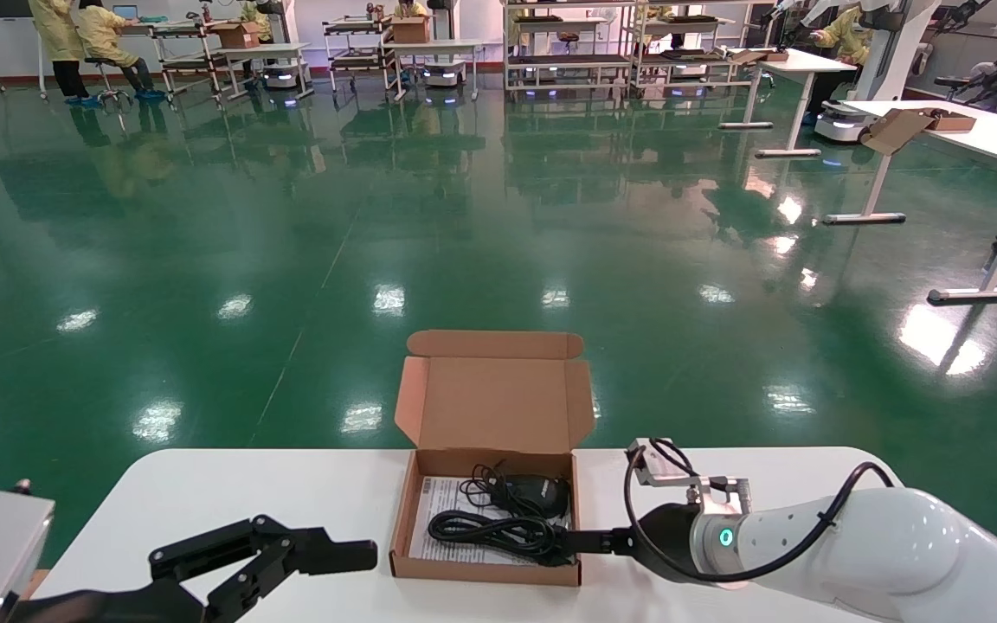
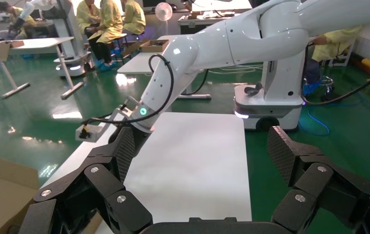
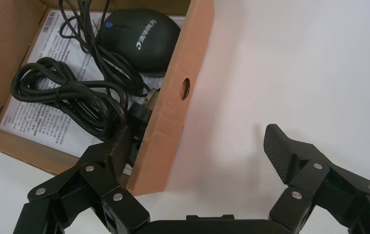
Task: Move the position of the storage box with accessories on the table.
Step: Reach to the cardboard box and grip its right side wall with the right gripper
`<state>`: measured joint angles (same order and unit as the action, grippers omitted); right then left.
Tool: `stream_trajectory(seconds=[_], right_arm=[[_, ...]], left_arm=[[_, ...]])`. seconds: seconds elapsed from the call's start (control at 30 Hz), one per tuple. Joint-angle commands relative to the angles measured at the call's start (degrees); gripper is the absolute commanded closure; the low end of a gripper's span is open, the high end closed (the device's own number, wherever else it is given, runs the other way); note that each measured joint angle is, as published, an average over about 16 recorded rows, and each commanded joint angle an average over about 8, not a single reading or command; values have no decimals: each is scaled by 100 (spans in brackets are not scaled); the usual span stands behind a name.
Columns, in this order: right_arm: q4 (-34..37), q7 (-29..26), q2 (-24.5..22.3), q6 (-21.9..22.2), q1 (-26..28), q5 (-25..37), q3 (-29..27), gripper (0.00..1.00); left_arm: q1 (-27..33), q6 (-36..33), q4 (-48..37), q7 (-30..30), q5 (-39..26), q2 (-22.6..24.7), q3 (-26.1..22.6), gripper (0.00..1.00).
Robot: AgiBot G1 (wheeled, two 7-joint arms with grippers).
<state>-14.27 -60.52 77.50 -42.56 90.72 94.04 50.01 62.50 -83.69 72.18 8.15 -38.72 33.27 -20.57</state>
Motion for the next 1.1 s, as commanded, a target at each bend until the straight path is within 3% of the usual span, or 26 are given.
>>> stream_trajectory(seconds=[0.03,1.1], right_arm=[[-48,-39,0,46,-36,2,40,100],[144,182,-77,-8,135,-202,311,100]], left_arm=[[0,0,0,0,0,0,0,0],[0,1,0,-1,1,-1,-2,0]])
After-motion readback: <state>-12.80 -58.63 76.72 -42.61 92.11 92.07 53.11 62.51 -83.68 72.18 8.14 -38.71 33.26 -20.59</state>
